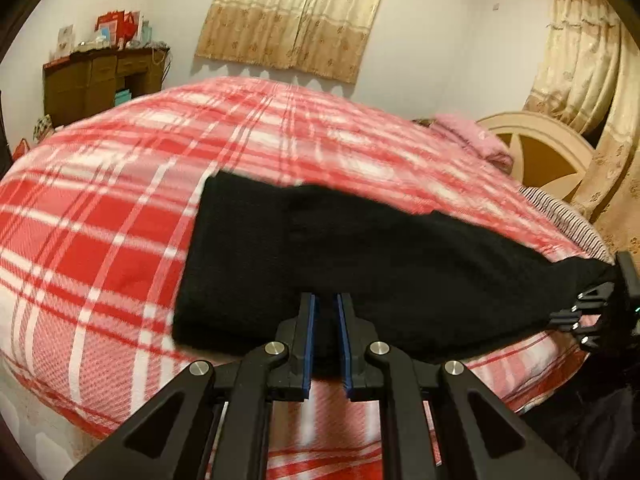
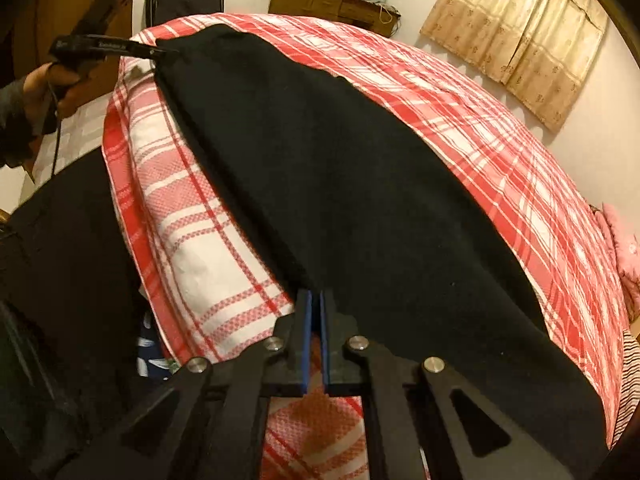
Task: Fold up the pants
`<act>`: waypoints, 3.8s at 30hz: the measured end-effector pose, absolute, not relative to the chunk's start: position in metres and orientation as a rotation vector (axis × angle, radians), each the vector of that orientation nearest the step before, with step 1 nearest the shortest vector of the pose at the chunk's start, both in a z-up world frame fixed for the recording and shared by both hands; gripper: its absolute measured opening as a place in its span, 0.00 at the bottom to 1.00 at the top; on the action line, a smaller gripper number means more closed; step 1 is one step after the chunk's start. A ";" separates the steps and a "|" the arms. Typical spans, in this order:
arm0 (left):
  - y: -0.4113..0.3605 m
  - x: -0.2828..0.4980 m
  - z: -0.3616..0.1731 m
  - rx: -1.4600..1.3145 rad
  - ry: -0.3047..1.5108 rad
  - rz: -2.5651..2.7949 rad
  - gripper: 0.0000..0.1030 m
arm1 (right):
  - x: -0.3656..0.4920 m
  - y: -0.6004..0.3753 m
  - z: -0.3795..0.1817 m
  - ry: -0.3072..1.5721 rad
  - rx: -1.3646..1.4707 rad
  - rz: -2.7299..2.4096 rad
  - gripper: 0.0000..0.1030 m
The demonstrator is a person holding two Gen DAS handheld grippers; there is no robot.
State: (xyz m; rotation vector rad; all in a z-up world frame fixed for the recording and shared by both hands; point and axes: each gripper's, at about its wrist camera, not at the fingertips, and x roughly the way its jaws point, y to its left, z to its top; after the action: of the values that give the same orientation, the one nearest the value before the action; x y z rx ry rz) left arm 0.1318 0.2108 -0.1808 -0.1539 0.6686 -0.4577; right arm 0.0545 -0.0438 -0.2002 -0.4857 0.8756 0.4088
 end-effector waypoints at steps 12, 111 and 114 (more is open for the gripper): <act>0.097 0.151 -0.186 -0.111 0.700 -0.741 0.12 | 0.077 -0.059 -0.154 0.931 -0.372 0.544 0.46; -0.162 0.083 -0.185 0.498 0.687 -1.047 0.55 | -0.072 -0.501 -0.109 0.726 0.698 -0.237 0.54; -0.167 0.076 -0.186 0.564 0.651 -1.013 0.55 | -0.065 -0.497 -0.103 0.675 0.789 -0.185 0.63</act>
State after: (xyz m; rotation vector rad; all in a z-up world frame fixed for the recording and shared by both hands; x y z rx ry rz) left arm 0.0759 -0.1669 -0.1857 0.5642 0.6512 -1.0126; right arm -0.0652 -0.4970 -0.1030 0.7888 0.6753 -0.1845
